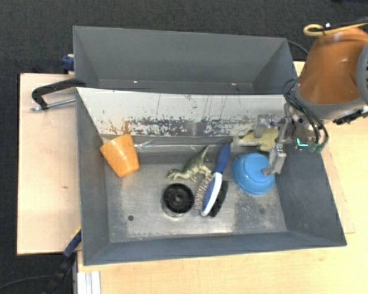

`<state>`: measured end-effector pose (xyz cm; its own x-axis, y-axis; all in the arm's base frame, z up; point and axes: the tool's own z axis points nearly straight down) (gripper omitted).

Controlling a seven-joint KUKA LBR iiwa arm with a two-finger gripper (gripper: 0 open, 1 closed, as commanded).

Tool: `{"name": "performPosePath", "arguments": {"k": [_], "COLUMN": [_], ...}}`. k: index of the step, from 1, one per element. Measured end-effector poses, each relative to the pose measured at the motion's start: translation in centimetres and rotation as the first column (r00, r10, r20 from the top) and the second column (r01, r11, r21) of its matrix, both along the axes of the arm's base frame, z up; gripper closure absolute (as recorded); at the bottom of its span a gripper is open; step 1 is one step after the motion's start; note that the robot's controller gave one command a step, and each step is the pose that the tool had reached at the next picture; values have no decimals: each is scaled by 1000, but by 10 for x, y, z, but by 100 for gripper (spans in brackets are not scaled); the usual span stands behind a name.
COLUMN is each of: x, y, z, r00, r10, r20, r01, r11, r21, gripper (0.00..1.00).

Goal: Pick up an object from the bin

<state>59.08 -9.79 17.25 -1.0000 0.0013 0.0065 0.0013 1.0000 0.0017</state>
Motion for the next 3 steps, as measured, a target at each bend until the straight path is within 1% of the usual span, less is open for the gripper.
{"name": "performPosePath", "arguments": {"k": [1,2,3], "x": [-25,-23,-42], "y": [109,105,109], "z": [-105,-102,56], "r00": [984,985,985], "r10": [177,172,170], "r20": [1,6,19], "r01": [-177,-172,-170], "r11": [984,985,986], "r21": [2,-1,-3], "gripper": [0,100,100]}}
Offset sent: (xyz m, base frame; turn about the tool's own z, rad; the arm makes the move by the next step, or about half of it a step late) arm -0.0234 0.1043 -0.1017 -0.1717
